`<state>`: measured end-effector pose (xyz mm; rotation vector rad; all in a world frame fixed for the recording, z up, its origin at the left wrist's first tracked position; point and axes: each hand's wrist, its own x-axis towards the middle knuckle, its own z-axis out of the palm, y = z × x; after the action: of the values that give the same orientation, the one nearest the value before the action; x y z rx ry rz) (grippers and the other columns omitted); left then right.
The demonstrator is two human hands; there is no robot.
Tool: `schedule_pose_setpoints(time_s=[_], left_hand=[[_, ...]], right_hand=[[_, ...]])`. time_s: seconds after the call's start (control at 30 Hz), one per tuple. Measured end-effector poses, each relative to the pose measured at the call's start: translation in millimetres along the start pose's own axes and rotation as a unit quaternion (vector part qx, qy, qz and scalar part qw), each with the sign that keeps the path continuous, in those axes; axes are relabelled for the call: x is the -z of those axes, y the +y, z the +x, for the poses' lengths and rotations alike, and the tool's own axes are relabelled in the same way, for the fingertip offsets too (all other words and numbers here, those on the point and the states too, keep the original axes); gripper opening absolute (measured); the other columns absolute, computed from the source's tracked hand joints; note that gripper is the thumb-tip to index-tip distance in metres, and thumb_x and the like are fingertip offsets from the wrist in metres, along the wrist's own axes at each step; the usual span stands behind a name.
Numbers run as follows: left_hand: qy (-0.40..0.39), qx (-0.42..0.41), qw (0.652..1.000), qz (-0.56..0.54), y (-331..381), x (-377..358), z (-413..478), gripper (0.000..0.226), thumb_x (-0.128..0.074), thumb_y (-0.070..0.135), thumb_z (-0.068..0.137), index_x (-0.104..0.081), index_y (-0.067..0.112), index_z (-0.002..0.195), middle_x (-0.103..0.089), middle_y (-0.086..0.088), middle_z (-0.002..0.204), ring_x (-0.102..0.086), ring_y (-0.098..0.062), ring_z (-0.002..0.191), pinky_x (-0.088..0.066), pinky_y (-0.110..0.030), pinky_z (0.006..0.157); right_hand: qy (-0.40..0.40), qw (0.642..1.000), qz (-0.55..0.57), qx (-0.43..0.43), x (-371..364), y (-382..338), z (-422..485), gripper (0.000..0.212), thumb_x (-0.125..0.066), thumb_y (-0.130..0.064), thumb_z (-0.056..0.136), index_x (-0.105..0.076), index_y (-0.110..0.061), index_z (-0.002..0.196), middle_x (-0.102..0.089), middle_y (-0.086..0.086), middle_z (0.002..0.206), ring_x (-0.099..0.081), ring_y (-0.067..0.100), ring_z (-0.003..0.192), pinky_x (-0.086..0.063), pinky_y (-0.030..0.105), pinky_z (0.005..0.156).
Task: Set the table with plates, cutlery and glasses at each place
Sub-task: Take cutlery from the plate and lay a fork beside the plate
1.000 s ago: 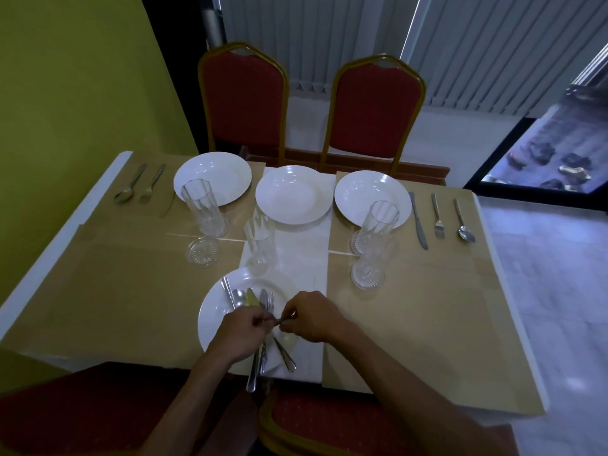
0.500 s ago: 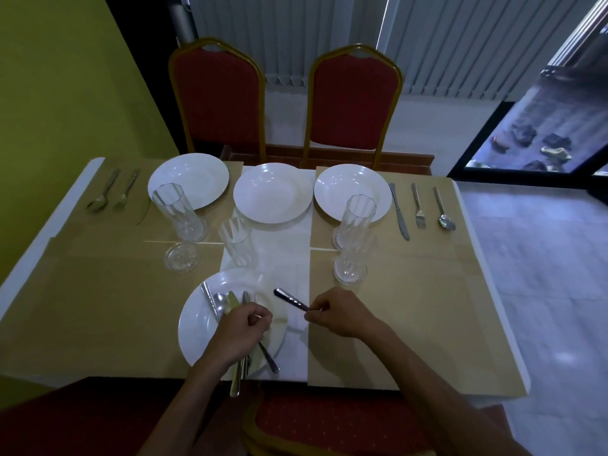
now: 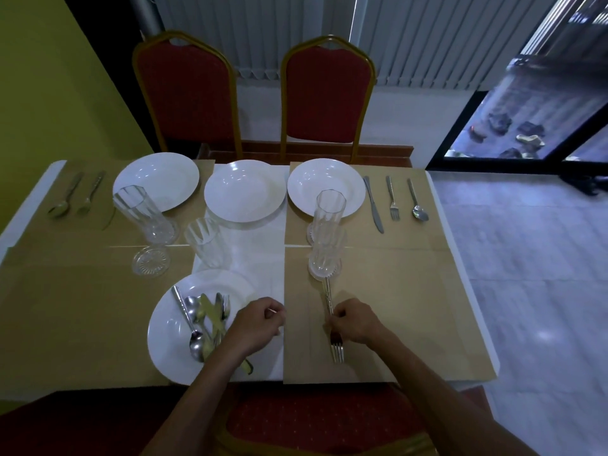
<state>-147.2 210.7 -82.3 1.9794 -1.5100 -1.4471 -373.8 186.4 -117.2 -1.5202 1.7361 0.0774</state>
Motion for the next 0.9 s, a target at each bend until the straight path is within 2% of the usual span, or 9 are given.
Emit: schedule_pose_setpoints(time_s=[0.13, 0.23, 0.33, 0.43, 0.53, 0.57, 0.67, 0.73, 0.9], left_hand=[[-0.013, -0.021, 0.999, 0.024, 16, -25, 4, 0.011, -0.056, 0.028, 0.095, -0.067, 0.029, 0.094, -0.067, 0.011, 0.084, -0.065, -0.007, 0.083, -0.042, -0.014, 0.061], [-0.024, -0.022, 0.999, 0.024, 27, -44, 6, 0.015, -0.055, 0.030, 0.096, -0.069, 0.026, 0.100, -0.068, 0.008, 0.095, -0.065, -0.008, 0.087, -0.045, -0.012, 0.055], [-0.029, -0.025, 0.998, 0.044, 34, -59, 9, 0.019, -0.055, 0.027, 0.097, -0.069, 0.022, 0.110, -0.069, 0.004, 0.110, -0.064, -0.012, 0.097, -0.052, -0.022, 0.078], [-0.014, -0.023, 0.999, 0.037, 37, -72, 12, 0.024, -0.050, 0.026, 0.098, -0.063, 0.023, 0.118, -0.067, 0.002, 0.113, -0.066, -0.017, 0.099, -0.057, -0.035, 0.087], [0.033, -0.058, 0.994, 0.088, 39, -84, 17, 0.032, -0.048, 0.022, 0.099, -0.056, 0.024, 0.130, -0.061, -0.002, 0.127, -0.061, -0.017, 0.109, -0.053, -0.031, 0.091], [0.058, -0.081, 0.988, 0.115, 41, -87, 17, 0.036, -0.050, 0.019, 0.099, -0.054, 0.023, 0.134, -0.056, -0.002, 0.131, -0.057, -0.016, 0.114, -0.050, -0.028, 0.092], [0.118, -0.168, 0.950, 0.234, 49, -94, 18, 0.047, -0.054, 0.007, 0.094, -0.053, 0.019, 0.140, -0.042, -0.005, 0.145, -0.041, -0.022, 0.132, -0.042, -0.029, 0.099], [0.107, -0.183, 0.928, 0.307, 54, -99, 20, 0.040, -0.054, 0.010, 0.095, -0.059, 0.019, 0.133, -0.037, -0.004, 0.150, -0.032, -0.024, 0.138, -0.037, -0.032, 0.103], [0.047, -0.166, 0.918, 0.356, 60, -117, 29, 0.025, -0.050, 0.024, 0.101, -0.070, 0.022, 0.115, -0.063, 0.000, 0.116, -0.053, -0.019, 0.111, -0.042, -0.030, 0.088]], right_hand=[[0.016, 0.999, 0.023, -0.022, 1, 10, 3, 0.031, -0.064, -0.026, 0.085, -0.058, -0.017, 0.055, -0.075, 0.005, 0.075, -0.072, 0.020, 0.077, -0.056, 0.030, 0.075], [0.018, 0.999, 0.017, -0.028, 3, 13, 6, 0.030, -0.064, -0.022, 0.082, -0.057, -0.017, 0.054, -0.072, 0.005, 0.070, -0.069, 0.021, 0.072, -0.052, 0.027, 0.067], [0.019, 0.999, 0.012, -0.028, 4, 14, 7, 0.033, -0.065, -0.020, 0.081, -0.052, -0.018, 0.051, -0.065, 0.001, 0.065, -0.065, 0.020, 0.071, -0.043, 0.024, 0.063], [0.015, 1.000, 0.006, -0.018, 6, 17, 8, 0.030, -0.063, -0.019, 0.082, -0.052, -0.017, 0.054, -0.063, 0.001, 0.064, -0.065, 0.023, 0.075, -0.045, 0.026, 0.065], [0.002, 1.000, -0.029, 0.011, 13, 19, 7, 0.014, -0.060, -0.020, 0.087, -0.069, -0.012, 0.082, -0.072, 0.013, 0.096, -0.066, 0.030, 0.095, -0.048, 0.031, 0.077], [-0.005, 0.999, -0.049, 0.020, 14, 20, 7, 0.016, -0.059, -0.021, 0.089, -0.071, -0.011, 0.093, -0.071, 0.014, 0.104, -0.065, 0.031, 0.101, -0.049, 0.032, 0.080], [-0.016, 0.993, -0.108, 0.047, 16, 23, 6, 0.023, -0.056, -0.021, 0.092, -0.070, -0.013, 0.108, -0.067, 0.013, 0.115, -0.062, 0.032, 0.110, -0.049, 0.034, 0.084], [-0.012, 0.991, -0.120, 0.060, 20, 24, 5, 0.024, -0.056, -0.023, 0.094, -0.069, -0.015, 0.112, -0.066, 0.012, 0.118, -0.061, 0.032, 0.111, -0.049, 0.034, 0.085], [-0.015, 0.992, -0.100, 0.081, 34, 41, 3, 0.021, -0.061, -0.023, 0.091, -0.072, -0.015, 0.108, -0.069, 0.009, 0.116, -0.063, 0.028, 0.109, -0.050, 0.034, 0.088]])
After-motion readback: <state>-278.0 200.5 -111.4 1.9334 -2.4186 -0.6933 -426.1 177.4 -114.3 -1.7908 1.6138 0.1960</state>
